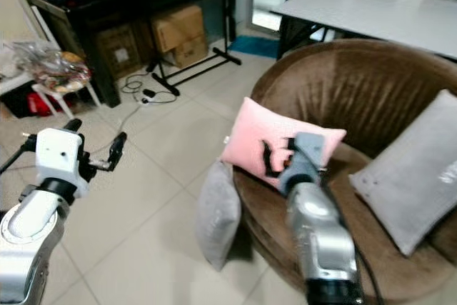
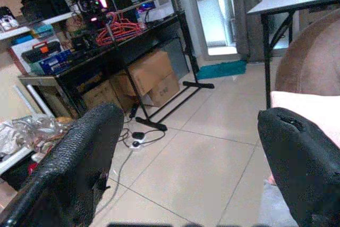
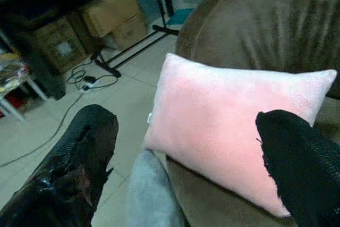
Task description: Move the pillow to the sofa from floor
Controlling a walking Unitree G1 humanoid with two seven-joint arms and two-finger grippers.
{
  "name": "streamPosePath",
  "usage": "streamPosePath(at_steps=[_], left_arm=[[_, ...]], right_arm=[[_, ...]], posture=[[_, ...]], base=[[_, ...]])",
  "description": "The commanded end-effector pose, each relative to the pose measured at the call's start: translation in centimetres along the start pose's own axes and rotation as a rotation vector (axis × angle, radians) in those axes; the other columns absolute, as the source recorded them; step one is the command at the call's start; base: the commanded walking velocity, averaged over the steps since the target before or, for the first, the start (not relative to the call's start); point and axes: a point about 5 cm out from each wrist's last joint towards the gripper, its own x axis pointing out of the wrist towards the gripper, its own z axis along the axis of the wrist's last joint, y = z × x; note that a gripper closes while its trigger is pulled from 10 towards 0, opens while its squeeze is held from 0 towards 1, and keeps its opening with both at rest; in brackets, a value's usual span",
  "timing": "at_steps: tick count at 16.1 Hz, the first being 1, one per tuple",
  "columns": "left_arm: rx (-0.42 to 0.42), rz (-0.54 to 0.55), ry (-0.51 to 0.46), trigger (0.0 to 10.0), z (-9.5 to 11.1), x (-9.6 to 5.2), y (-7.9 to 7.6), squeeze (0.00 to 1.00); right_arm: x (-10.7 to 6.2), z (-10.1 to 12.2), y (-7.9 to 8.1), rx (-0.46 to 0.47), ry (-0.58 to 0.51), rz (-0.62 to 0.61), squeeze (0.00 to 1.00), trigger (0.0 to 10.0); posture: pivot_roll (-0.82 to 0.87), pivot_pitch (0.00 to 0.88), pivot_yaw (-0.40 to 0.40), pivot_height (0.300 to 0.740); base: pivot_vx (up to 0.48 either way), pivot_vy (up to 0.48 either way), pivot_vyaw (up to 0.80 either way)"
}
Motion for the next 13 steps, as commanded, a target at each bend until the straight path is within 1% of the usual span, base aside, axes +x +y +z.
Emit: streamPosePath(at_steps=[1,13], left_arm=[[0.013,0.005,-0.005,10.0,0.2,0.04,0.4,0.0],[0.016,-0.016,0.003,10.0,-0.03,-0.01,0.13,0.0]], right_arm=[[0.17,-0.12,1.08,0.001,0.003,0.031,0.0,10.0],[0.35,-0.02,0.26,-0.033,-0.002,-0.012,0.0,10.0]], posture=[[-0.05,0.0,0.063,0.74],[-0.05,0.0,0.06,0.74]], base=[[0.304,0.0,0.0],[0.299,0.0,0.0]])
